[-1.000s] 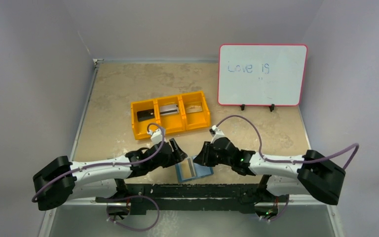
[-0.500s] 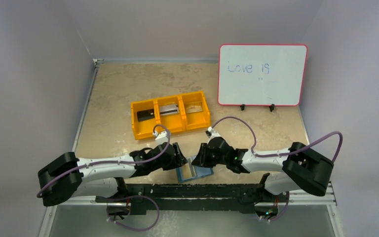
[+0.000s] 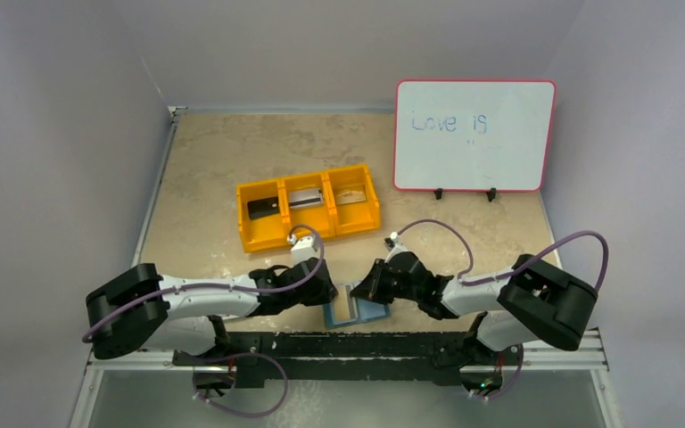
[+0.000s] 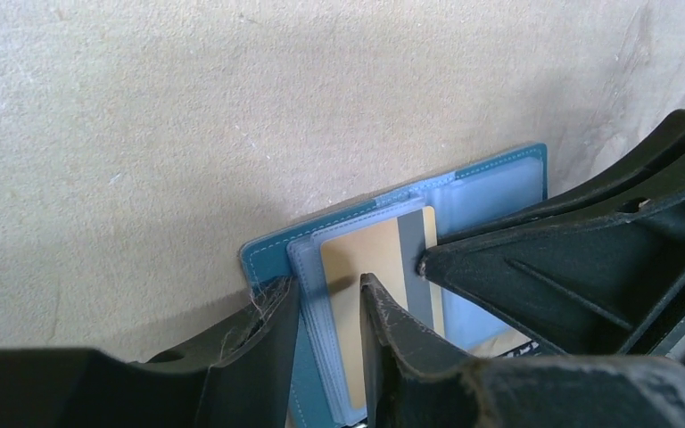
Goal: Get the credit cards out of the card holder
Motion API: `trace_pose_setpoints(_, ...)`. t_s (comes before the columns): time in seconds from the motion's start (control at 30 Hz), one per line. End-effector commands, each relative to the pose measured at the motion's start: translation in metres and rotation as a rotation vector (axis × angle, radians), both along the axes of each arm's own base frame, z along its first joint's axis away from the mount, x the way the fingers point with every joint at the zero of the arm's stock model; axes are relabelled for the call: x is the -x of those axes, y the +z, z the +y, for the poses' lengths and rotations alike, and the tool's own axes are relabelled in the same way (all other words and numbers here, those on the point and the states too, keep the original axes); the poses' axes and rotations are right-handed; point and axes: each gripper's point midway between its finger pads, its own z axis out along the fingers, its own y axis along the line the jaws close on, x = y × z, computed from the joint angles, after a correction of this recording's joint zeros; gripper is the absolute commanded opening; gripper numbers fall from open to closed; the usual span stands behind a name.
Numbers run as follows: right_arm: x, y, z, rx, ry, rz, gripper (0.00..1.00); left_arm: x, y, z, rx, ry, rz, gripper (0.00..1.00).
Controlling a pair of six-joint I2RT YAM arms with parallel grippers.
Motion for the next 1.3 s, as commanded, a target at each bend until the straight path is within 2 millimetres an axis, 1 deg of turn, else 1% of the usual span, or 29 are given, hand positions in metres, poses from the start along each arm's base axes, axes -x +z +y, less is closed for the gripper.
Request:
trace_pose_setpoints(0.0,-0.001,0.024,0.010,-0.151,-0.030,-0.002,0.06,0.007,-0.013,-0.003,-0.057,-0.035,0.008,0.30)
trace_pose_setpoints(0.07,-0.003,0.026,0.009,-0.149,-0.035,-0.007,0.03,0.007,-0.018,-0.002,-0.094,-0.040,0.004,0.27)
trace_pose_setpoints(0.1,-0.002,0.026,0.008,-0.147,-0.037,-0.009,0.03,0.007,-0.020,0.000,-0.120,-0.039,-0.002,0.24)
trace_pose_setpoints(0.3,-0.004,0.029,-0.006,-0.172,-0.083,-0.013,0.00,0.007,-0.031,0.015,-0.283,-0.010,-0.050,0.13)
trace_pose_setpoints(0.4,-0.002,0.031,-0.010,-0.186,-0.082,-0.018,0.00,0.009,-0.036,0.014,-0.308,-0.017,-0.059,0.12)
trace_pose_setpoints(0.57,0.000,0.023,-0.015,-0.164,-0.100,0.013,0.00,0.010,-0.041,0.011,-0.326,-0.023,-0.065,0.08)
trace_pose_setpoints(0.67,0.001,0.021,-0.020,-0.176,-0.122,0.027,0.08,0.010,-0.042,0.012,-0.342,-0.022,-0.069,0.07)
trace_pose_setpoints(0.77,0.003,0.024,-0.022,-0.203,-0.123,0.022,0.13,0.011,-0.042,0.012,-0.343,-0.023,-0.073,0.06)
trace_pose_setpoints(0.83,0.004,0.028,-0.019,-0.217,-0.103,0.011,0.10,0.011,-0.041,0.010,-0.339,-0.026,-0.077,0.06)
trace_pose_setpoints(0.9,0.003,0.030,-0.015,-0.219,-0.090,0.008,0.01,0.011,-0.041,0.009,-0.335,-0.028,-0.079,0.05)
trace_pose_setpoints(0.97,0.002,0.029,-0.014,-0.217,-0.095,0.014,0.00,0.011,-0.041,0.008,-0.337,-0.030,-0.079,0.05)
trace_pose_setpoints(1.27,0.004,0.016,-0.032,-0.193,-0.158,0.042,0.00,0.010,-0.042,0.012,-0.355,-0.019,-0.087,0.02)
